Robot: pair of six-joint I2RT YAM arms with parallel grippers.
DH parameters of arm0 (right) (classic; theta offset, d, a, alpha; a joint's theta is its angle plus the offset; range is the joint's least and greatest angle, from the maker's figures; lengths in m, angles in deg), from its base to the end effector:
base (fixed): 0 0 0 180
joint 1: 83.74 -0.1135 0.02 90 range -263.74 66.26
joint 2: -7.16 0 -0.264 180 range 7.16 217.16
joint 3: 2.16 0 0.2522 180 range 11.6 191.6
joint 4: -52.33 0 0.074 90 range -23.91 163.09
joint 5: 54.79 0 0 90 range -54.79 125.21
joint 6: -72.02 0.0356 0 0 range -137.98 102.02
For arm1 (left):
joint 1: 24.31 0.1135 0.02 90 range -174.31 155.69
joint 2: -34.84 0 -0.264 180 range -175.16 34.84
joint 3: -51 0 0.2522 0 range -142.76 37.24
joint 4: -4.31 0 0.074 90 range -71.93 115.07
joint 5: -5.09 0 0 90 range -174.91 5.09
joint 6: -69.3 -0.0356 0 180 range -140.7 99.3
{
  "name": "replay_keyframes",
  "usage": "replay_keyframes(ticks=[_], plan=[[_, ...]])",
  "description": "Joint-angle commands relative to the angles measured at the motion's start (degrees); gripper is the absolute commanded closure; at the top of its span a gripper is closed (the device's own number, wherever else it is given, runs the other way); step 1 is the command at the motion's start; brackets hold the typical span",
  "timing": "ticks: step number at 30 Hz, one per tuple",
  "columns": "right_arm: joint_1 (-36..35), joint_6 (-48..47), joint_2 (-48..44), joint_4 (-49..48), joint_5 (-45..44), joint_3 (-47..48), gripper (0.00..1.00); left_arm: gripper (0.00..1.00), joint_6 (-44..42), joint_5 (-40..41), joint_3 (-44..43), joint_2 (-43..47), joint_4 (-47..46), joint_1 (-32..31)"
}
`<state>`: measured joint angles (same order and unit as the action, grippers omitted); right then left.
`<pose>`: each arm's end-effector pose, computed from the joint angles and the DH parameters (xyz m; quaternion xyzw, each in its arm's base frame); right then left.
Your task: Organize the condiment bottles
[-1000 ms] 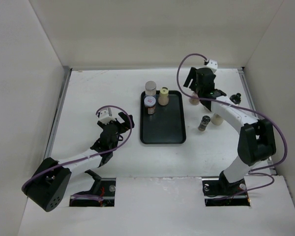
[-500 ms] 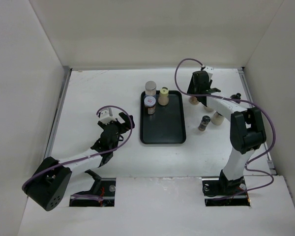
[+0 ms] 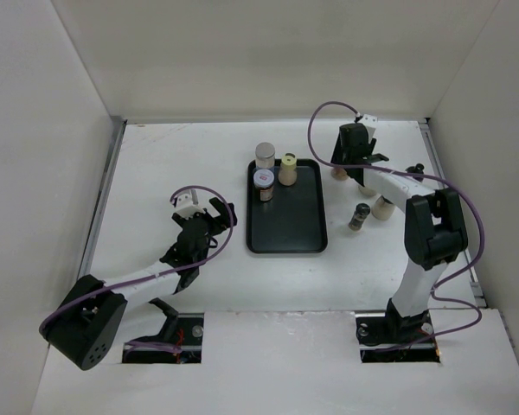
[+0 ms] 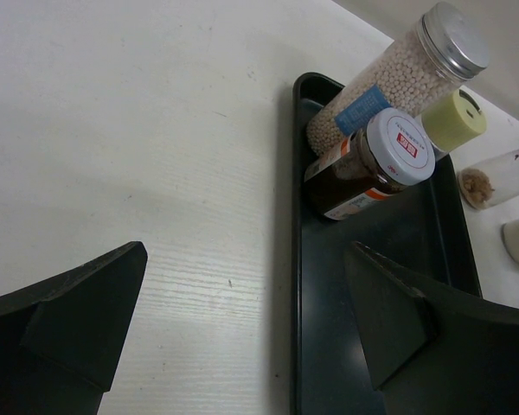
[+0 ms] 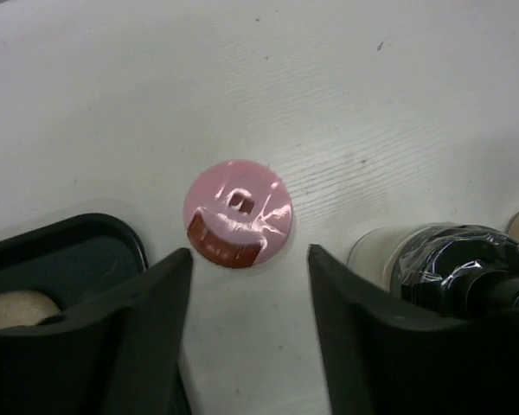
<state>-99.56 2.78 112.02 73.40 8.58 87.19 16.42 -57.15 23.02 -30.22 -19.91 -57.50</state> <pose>0.4043 0.0980 0.2382 0.1409 0.8640 -0.0581 0.4799 0.1871 -0.1026 0.1773 -0.1755 0.7534 -0.1952 0.6029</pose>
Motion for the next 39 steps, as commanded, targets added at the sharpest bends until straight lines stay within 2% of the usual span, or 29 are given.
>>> replay_keyframes(ticks=[1, 4, 10, 17, 20, 22, 24, 26, 33, 39], plan=[[-0.1, -0.3, -2.8, -0.8, -1.7, 0.1, 0.32, 0.00, 0.6, -0.4, -0.2, 0.4, -3.0, -0.4], [-0.1, 0.3, -2.6, -1.3, -1.2, -0.2, 0.25, 0.00, 0.6, -0.4, -0.2, 0.5, -3.0, -0.5], [1.0, -0.3, 0.7, -2.1, 2.8, 4.1, 0.25, 0.00, 0.6, -0.5, -0.4, 0.3, -3.0, -0.4], [1.9, -0.5, 3.6, -2.1, 4.0, 6.1, 0.34, 0.00, 0.6, -0.5, -0.3, 0.1, -3.0, -0.2], [2.1, -0.6, 4.0, -1.5, 4.0, 6.8, 0.34, 0.00, 0.6, -0.5, -0.5, -0.2, -3.0, -0.2], [2.2, -0.7, 4.0, -1.5, 4.0, 6.8, 0.39, 0.00, 0.6, -0.5, -0.5, 0.1, -3.0, -0.3], [2.2, -0.7, 3.6, -1.4, 3.9, 6.6, 0.48, 0.00, 0.6, -0.5, -0.4, 0.3, -3.0, -0.3], [2.0, -1.0, 2.4, -1.9, 3.4, 6.1, 0.52, 0.00, 0.6, -0.5, -0.3, 0.2, -3.0, -0.2], [-2.4, -3.0, -5.4, -4.3, 2.8, 3.8, 0.54, 0.00, 0.6, -0.5, -0.4, 0.0, -3.0, -0.2], [-8.0, -2.1, -4.9, -6.3, 4.0, 2.5, 0.52, 0.00, 0.6, -0.5, -0.4, 0.0, -3.0, -0.3]])
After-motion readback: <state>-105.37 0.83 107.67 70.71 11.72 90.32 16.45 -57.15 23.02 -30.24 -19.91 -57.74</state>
